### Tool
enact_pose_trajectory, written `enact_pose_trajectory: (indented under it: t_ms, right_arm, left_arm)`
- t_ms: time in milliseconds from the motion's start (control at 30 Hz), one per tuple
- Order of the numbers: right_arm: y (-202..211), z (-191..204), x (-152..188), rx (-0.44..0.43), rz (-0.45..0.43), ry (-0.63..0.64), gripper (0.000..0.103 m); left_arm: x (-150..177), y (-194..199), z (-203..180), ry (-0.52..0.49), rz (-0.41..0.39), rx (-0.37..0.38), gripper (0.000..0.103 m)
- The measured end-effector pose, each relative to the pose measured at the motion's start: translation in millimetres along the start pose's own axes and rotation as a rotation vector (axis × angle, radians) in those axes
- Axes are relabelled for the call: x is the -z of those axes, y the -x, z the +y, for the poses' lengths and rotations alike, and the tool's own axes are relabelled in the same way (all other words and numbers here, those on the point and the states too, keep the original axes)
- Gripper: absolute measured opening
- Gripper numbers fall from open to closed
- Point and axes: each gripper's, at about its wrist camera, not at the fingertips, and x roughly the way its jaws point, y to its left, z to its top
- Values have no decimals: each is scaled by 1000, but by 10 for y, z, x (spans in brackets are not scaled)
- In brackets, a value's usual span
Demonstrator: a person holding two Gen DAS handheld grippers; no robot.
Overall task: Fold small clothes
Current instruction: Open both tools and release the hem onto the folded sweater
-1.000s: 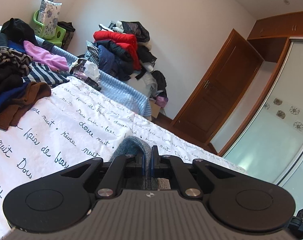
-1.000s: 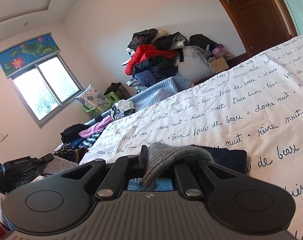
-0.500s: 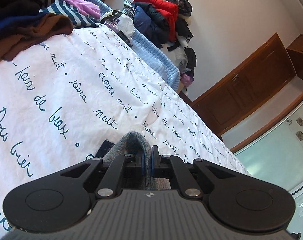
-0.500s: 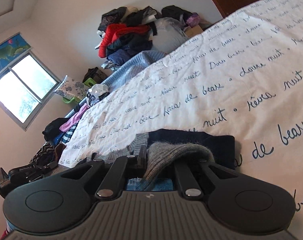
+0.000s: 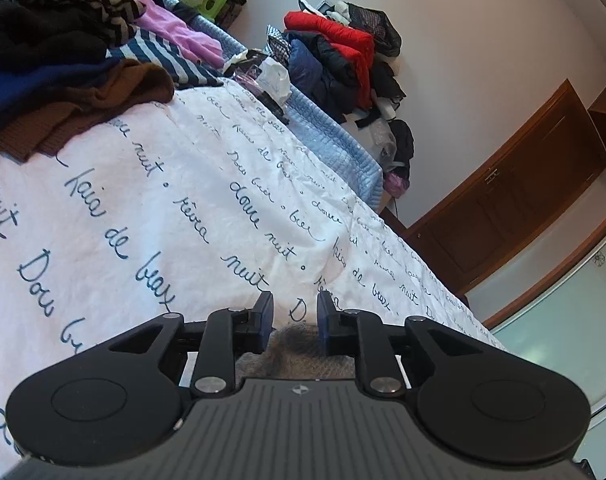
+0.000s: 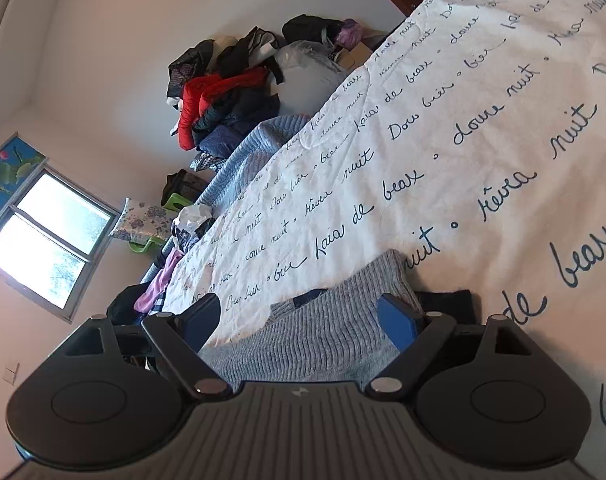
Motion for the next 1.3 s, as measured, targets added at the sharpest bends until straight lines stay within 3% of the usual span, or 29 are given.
enact_pose_trajectory:
  t_ms: [133, 267, 333, 400, 467, 533, 667, 933, 1300]
  right_arm:
    - [158, 152, 106, -14, -7, 90, 86]
    - [194, 288, 268, -27, 60, 179, 91]
    - [164, 344, 357, 14, 91, 230, 94]
    - [125, 396, 435, 119, 101, 301, 94]
    - [123, 478, 520, 256, 82, 385, 94]
    - [220, 580, 616, 306, 49, 440, 94]
    - [477, 738, 849, 207, 48, 505, 101]
    - [654, 874, 1434, 150, 145, 638, 102]
    - [688, 816, 1707, 252, 155, 684, 102]
  left_arm:
    - [30, 189, -42, -79, 0, -19, 41]
    - [214, 376, -166, -226, 27, -57, 67]
    - [350, 461, -226, -287, 42, -80, 75]
    - [488, 531, -270, -338, 70, -111, 82]
    - [626, 596, -283, -381, 99, -148, 82]
    - [747, 655, -268, -421, 121, -175, 84]
    - [921, 761, -200, -472, 130, -229, 85]
    - [1184, 898, -121, -595, 125, -311, 89]
    - [1367, 1010, -46, -645, 99, -336, 93]
